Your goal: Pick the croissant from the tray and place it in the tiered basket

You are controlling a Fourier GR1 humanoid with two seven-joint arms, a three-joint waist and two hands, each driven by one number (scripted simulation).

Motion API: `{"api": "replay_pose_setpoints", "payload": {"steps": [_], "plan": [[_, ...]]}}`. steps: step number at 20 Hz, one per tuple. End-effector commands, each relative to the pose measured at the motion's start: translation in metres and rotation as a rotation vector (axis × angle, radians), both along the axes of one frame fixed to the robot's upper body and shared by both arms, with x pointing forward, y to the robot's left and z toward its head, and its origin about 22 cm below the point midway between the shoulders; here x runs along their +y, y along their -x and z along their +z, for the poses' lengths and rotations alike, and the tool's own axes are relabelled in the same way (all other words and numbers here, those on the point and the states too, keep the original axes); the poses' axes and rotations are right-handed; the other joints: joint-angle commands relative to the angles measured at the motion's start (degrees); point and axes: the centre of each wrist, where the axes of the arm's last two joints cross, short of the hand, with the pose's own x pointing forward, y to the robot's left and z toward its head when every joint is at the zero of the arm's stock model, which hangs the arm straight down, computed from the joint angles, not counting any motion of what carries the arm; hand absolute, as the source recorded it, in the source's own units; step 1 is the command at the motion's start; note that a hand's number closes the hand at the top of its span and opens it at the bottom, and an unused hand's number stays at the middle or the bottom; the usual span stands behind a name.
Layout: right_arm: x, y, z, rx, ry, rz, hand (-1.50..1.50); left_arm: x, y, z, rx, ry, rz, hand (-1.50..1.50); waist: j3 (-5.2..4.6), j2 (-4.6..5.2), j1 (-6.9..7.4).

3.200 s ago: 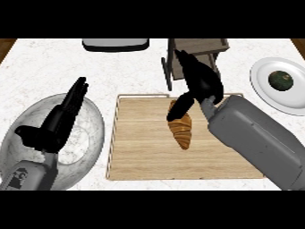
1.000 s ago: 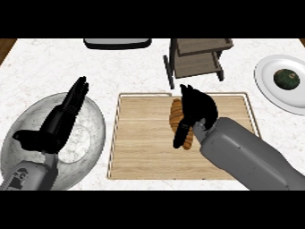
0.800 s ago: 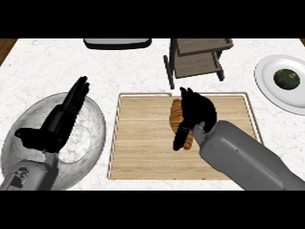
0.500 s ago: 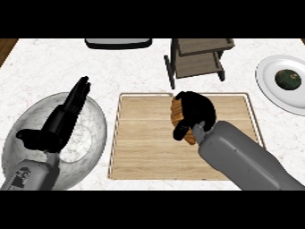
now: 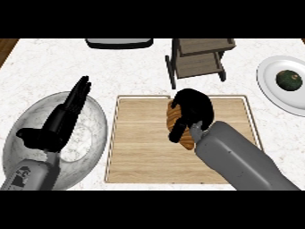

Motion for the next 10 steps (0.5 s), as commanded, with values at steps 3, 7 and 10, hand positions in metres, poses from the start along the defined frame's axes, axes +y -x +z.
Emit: {"api": "replay_pose_setpoints", "payload": {"steps": [3, 7, 10], "plan": [[-0.002, -0.001, 0.006, 0.031, 0.030, -0.327, 1.50, 0.009, 0.025, -0.042, 0.179, -0.004, 0.055, 0.00, -1.28, 0.06, -2.13], [-0.076, -0.022, -0.010, 0.085, 0.121, -0.683, 1.50, 0.033, 0.025, -0.030, 0.180, -0.021, 0.153, 0.00, -1.82, -2.28, -9.58], [-0.090, -0.027, 0.000, 0.044, 0.164, -0.757, 1.50, 0.038, 0.037, -0.034, 0.212, -0.022, 0.172, 0.00, -1.99, -2.91, -9.99]]}}
